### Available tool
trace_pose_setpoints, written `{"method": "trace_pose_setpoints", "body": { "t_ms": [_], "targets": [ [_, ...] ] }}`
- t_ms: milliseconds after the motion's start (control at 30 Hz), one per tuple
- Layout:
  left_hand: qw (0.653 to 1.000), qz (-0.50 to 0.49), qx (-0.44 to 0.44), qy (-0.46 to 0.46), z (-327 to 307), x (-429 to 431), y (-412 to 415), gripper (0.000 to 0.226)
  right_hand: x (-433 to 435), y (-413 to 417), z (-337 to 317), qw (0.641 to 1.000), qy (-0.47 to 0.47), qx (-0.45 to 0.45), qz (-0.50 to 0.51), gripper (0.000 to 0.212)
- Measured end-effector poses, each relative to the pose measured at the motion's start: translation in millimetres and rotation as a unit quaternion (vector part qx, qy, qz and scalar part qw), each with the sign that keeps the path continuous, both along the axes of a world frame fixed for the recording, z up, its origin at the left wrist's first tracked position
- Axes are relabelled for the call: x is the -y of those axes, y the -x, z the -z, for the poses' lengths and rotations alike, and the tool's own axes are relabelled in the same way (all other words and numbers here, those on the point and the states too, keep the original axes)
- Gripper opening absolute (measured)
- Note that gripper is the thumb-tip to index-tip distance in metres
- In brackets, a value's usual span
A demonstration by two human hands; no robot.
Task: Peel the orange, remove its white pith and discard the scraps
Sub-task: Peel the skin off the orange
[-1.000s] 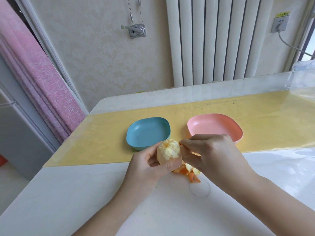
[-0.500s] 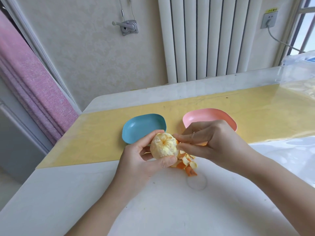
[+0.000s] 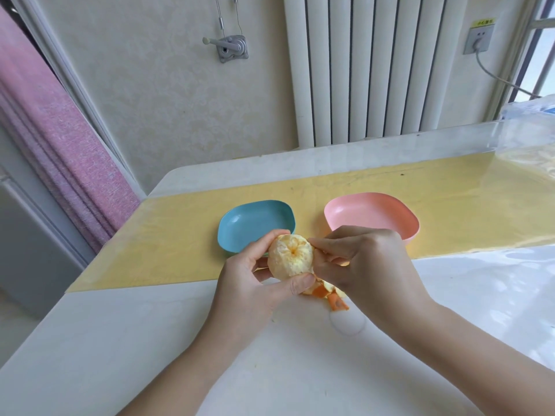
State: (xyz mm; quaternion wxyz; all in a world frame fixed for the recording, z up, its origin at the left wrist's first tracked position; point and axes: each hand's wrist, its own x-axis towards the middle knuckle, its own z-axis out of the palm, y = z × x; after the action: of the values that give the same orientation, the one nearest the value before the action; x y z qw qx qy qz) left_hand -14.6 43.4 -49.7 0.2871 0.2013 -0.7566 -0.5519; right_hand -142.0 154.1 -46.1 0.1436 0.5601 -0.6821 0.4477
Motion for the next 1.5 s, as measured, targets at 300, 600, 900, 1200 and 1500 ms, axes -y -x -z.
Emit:
{"method": "trace_pose_setpoints", "body": {
  "t_ms": [300, 600, 900, 1200, 1500],
  "targets": [
    [0.999, 0.007, -0.029, -0.015, -0.8, 0.1, -0.9, 0.059, -0.7, 1.6, -5.4, 0.99, 0.029, 0.138, 0.0, 0.022],
    [0.996, 0.066, -0.045, -0.049, -2.9, 4.8, -2.5, 0.065, -3.4, 20.9, -10.2, 0.938, -0.103, 0.276, -0.184, 0.034],
    [0.998, 0.035, -0.05, 0.034, -1.8, -2.7, -3.2, 0.062, -4.6, 9.1, -11.4, 0.995, -0.092, 0.004, -0.041, 0.02],
    [0.994, 0.076, -0.059, -0.042, -3.1, -1.2, -1.3, 0.062, -12.8, 8.4, -22.7, 0.973, -0.096, 0.197, -0.073, 0.02],
    [0.94, 0.158, -0.101, -0.285, -7.0, 8.1, -0.9, 0.061, -8.2, 6.1, -26.9, 0.853, -0.032, 0.499, -0.148, 0.021]
  ]
}}
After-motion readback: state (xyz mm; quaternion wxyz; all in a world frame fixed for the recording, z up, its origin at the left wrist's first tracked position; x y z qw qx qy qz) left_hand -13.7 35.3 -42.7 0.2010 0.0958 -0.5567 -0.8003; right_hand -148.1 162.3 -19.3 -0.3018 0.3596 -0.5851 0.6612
